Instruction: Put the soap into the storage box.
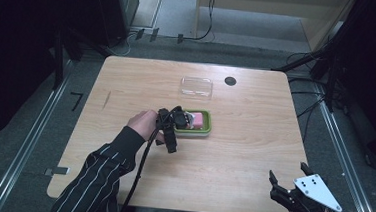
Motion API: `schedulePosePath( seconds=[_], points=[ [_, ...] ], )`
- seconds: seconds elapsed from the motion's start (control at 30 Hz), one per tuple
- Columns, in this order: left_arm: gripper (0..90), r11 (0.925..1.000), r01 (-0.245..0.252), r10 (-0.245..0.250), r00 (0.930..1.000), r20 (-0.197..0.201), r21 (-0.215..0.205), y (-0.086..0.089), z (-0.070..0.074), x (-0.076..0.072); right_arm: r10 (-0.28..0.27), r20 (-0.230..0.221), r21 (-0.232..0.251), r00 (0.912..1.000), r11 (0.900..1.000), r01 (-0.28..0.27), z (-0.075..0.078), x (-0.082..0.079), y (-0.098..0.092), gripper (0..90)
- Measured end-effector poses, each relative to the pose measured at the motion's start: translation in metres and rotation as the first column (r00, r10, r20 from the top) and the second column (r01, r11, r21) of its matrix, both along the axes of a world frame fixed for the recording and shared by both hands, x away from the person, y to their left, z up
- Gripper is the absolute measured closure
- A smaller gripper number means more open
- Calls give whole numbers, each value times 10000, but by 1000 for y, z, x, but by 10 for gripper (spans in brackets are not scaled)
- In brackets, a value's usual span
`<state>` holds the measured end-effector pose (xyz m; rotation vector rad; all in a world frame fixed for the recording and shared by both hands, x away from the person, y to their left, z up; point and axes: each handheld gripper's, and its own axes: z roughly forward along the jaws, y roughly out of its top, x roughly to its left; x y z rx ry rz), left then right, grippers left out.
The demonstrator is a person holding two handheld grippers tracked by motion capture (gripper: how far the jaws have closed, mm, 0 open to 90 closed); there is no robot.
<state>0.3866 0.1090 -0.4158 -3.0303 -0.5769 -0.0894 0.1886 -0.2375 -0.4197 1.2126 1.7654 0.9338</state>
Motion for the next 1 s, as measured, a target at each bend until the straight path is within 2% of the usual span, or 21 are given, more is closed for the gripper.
schedulePosePath(
  seconds=[0.3,0.57,1.0],
  points=[
    [36,9992,-410,410,9992,-44,38,17,-4,-15,134,-10,-21,9999,9999,-134,0,3,2,135],
    [34,9971,-715,723,9970,277,-269,31,-13,-34,232,7,-58,9997,9997,-232,0,4,4,135],
    [31,9959,-902,902,9959,46,63,47,-33,-67,234,52,-79,9997,9997,-233,0,4,4,135]
  ],
)
